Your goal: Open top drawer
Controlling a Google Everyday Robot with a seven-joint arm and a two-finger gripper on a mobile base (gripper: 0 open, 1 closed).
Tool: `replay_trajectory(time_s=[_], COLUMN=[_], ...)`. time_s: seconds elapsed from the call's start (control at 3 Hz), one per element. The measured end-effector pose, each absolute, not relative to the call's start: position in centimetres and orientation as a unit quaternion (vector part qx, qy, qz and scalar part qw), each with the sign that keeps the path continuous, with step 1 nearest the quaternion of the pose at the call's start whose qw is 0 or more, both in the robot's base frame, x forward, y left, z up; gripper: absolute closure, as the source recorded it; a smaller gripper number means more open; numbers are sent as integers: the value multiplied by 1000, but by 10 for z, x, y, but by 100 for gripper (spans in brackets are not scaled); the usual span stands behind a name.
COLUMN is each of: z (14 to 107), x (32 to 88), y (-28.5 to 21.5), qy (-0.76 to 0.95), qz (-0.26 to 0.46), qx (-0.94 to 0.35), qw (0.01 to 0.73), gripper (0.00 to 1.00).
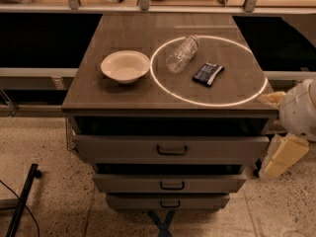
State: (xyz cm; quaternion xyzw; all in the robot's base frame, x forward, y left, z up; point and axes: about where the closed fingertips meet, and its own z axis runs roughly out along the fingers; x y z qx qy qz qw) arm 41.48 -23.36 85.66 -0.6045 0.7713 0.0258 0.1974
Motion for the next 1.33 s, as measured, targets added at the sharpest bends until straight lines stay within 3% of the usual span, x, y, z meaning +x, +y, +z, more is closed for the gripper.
replay_trajectory(time_s=[0.67, 1.33], z=[814, 769], x=[406, 398], y=[-236, -220], qy=[757, 740], qz=[62, 143], qx=[-616, -615], qw=[210, 233], gripper=[0, 0])
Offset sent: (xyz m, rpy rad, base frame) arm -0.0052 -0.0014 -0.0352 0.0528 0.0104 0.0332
